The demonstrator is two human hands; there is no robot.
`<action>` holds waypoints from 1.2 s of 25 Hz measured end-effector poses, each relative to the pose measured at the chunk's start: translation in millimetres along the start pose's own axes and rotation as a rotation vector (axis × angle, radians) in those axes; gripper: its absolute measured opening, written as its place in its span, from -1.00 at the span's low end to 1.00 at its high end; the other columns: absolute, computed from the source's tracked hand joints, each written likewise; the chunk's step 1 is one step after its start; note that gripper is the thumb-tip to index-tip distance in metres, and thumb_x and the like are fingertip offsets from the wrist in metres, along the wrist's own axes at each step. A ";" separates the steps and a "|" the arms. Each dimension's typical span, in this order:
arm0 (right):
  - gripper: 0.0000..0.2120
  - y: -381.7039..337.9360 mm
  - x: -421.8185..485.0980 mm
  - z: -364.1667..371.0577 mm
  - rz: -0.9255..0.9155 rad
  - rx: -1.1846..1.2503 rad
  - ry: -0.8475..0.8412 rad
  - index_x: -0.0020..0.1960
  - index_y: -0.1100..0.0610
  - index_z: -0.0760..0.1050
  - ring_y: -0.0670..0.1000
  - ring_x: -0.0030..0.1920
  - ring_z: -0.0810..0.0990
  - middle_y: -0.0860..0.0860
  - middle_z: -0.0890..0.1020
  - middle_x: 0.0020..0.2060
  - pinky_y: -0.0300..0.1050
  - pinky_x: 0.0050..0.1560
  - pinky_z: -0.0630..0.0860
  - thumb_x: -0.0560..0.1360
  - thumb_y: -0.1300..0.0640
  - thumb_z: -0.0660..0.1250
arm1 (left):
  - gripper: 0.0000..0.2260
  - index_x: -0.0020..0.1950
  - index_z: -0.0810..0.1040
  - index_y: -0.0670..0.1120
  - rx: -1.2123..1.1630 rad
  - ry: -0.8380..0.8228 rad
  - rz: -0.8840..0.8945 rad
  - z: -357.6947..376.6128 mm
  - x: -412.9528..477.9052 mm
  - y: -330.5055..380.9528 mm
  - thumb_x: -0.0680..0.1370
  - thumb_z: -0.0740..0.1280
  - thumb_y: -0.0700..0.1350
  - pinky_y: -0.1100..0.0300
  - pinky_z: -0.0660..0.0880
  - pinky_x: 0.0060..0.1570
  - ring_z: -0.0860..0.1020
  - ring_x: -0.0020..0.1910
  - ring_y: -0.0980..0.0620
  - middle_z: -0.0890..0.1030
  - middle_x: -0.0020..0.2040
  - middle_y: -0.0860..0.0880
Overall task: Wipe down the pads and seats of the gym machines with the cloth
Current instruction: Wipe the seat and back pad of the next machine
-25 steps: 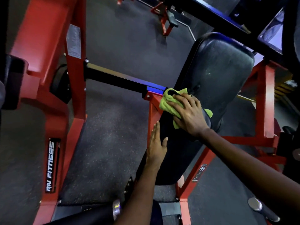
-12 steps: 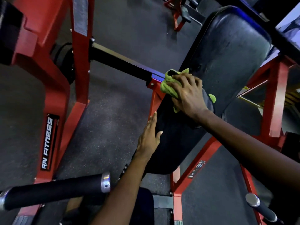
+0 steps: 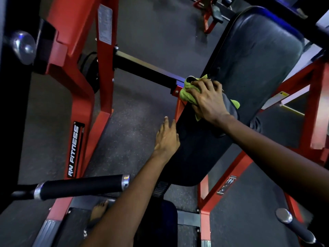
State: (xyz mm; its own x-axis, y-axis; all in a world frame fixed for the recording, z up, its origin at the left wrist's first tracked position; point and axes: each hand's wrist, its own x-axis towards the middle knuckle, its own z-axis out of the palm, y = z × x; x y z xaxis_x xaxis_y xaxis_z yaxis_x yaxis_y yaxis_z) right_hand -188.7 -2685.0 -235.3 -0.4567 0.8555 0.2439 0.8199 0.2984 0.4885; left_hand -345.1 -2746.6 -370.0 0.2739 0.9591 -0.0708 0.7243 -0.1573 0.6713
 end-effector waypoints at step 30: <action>-0.46 -74.0 -13.5 10.5 0.022 -0.156 -0.268 0.35 0.16 0.50 0.28 0.24 0.48 0.19 0.51 0.30 0.24 0.15 0.41 0.39 0.12 0.48 | -0.64 0.04 0.59 -0.11 0.357 -0.131 0.141 -124.4 -164.1 -67.9 0.66 0.10 0.08 0.05 0.43 -0.09 0.62 0.00 -0.24 0.66 0.02 -0.19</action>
State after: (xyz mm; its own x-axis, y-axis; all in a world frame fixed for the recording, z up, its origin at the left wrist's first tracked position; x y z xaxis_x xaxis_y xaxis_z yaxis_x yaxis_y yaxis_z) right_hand -239.6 -2714.2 -283.5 -0.3152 0.9483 0.0366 0.7566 0.2278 0.6130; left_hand -517.9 -2864.0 -312.2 0.4482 0.8877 -0.1055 0.8416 -0.3791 0.3847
